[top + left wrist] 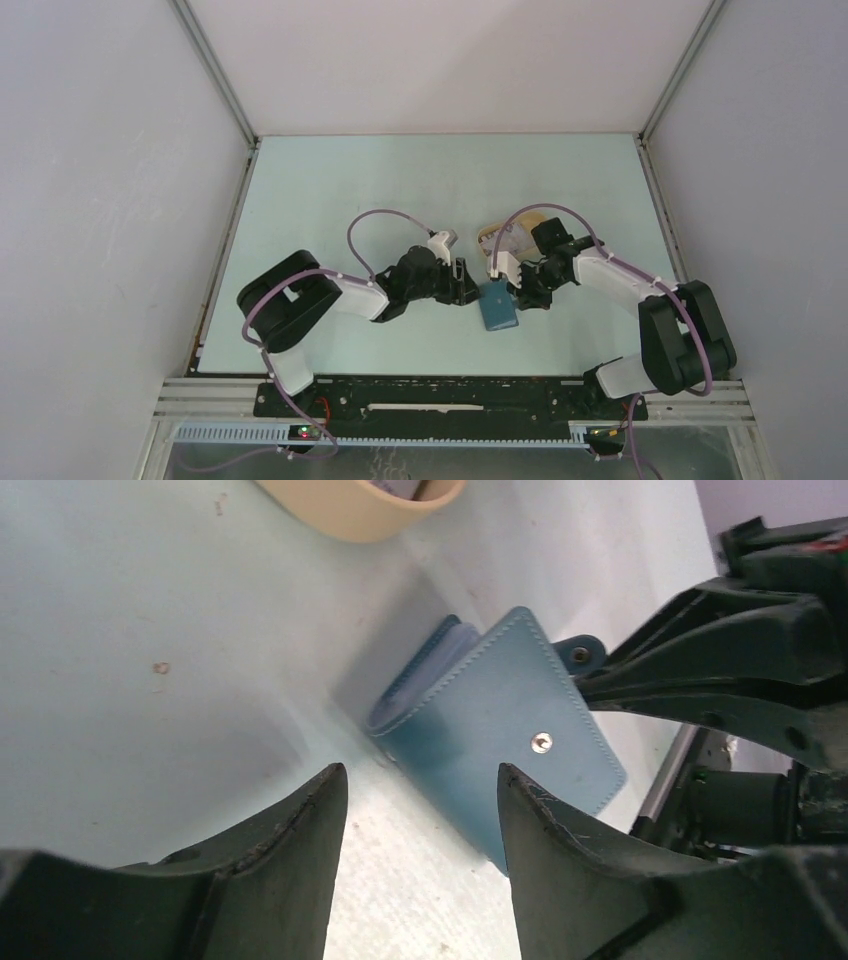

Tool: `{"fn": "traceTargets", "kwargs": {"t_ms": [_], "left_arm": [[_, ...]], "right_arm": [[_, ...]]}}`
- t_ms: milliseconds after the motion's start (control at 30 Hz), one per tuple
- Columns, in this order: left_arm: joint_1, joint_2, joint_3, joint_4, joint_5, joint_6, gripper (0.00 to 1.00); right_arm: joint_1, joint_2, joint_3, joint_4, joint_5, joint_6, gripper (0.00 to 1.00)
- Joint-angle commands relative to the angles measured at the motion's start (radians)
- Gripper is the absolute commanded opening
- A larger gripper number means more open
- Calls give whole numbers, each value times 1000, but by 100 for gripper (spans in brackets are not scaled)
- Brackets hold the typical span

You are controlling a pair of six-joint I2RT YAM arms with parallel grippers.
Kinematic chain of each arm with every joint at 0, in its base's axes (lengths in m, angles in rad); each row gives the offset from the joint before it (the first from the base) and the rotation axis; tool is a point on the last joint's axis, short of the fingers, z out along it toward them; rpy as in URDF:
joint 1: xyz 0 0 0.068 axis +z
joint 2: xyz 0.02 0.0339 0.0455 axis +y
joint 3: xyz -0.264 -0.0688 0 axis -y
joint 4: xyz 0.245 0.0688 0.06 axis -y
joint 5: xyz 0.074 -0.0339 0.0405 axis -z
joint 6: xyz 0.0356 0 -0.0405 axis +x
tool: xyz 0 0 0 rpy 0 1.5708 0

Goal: Put the credit cards into the card holder
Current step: Close the card holder at the center of the board.

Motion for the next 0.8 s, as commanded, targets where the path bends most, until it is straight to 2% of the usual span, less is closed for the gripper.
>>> {"fn": "traceTargets", "kwargs": {"t_ms": [0, 100, 233, 267, 333, 400, 633, 767], "left_arm": [[12, 20, 45, 29, -4, 63, 62], [10, 26, 45, 25, 8, 63, 61], [-8, 37, 56, -2, -15, 68, 61], [-13, 38, 58, -5, -26, 70, 61], [-22, 47, 61, -5, -38, 75, 62], [-32, 63, 65, -4, -53, 84, 62], [-59, 95, 63, 35, -117, 106, 63], [-75, 108, 81, -7, -156, 116, 62]], "right_arm": [[-17, -61, 6, -7, -58, -11, 0], [-55, -102, 40, -92, -163, -24, 1], [-128, -152, 103, -223, -300, -45, 8], [-144, -171, 107, -218, -308, -18, 15], [-176, -198, 108, -183, -311, 73, 38], [-193, -202, 108, -127, -271, 225, 50], [-221, -108, 122, -111, -177, 433, 52], [-235, -18, 150, -111, -145, 503, 49]]}}
